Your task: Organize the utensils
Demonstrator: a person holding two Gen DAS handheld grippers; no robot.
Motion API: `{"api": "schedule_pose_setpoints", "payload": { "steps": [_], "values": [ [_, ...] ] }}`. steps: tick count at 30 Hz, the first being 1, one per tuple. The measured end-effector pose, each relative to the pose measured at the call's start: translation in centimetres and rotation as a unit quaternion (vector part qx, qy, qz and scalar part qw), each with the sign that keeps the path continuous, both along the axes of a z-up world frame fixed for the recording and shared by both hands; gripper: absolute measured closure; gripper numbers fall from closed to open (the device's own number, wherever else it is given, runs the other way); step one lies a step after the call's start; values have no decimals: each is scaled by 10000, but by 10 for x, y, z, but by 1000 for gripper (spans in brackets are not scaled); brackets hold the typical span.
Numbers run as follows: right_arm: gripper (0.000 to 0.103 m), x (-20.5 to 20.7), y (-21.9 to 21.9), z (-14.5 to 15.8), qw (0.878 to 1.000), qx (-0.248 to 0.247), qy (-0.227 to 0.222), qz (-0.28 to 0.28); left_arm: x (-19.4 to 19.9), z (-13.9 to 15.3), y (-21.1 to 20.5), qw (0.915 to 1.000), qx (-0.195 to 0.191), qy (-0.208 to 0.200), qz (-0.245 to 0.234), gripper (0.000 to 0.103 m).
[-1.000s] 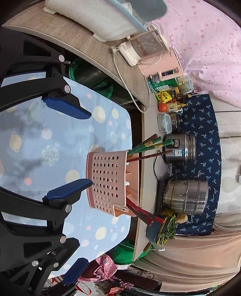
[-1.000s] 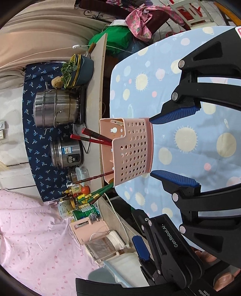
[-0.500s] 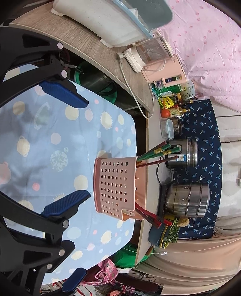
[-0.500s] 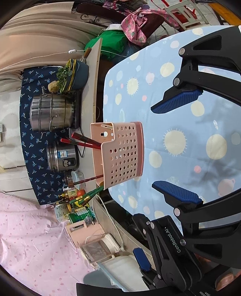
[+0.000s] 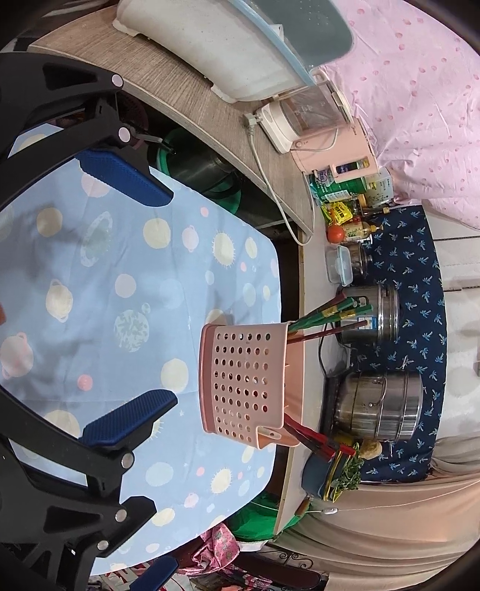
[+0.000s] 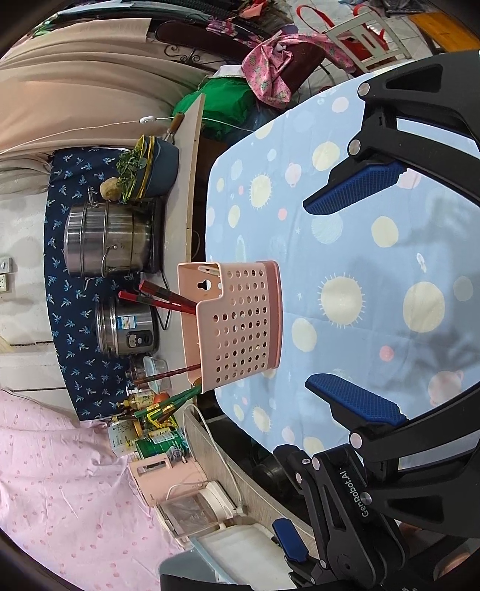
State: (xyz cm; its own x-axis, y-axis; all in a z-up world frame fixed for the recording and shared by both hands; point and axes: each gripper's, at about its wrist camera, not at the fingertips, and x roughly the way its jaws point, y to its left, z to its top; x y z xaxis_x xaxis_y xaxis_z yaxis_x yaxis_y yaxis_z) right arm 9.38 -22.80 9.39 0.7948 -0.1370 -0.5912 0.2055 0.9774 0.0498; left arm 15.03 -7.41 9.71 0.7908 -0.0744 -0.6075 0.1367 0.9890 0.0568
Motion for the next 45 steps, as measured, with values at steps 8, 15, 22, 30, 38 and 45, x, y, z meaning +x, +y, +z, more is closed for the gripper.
{"api": "schedule_pose_setpoints", "payload": {
  "steps": [8,15,22,30,38,45],
  "values": [
    [17,-3,1,-8,9999,2,117,-28,-4,-8,1,10000,53,57,45,7],
    [6,-7,0,-12,9999,10,147,-26,-7,-10,4,9999,103,62,99,7],
    [6,-8,1,-16,9998,11,193,-15,-7,-13,5,9998,83,108,124,7],
    [6,-7,1,-20,9997,14,249,-19,-8,-15,5,9998,93,121,137,7],
    [6,-5,3,-23,9995,-9,318,2,-7,-20,8,9996,76,198,177,7],
    [6,-5,4,-24,9994,-25,337,-6,-6,-21,9,9995,102,236,209,7]
  ]
}}
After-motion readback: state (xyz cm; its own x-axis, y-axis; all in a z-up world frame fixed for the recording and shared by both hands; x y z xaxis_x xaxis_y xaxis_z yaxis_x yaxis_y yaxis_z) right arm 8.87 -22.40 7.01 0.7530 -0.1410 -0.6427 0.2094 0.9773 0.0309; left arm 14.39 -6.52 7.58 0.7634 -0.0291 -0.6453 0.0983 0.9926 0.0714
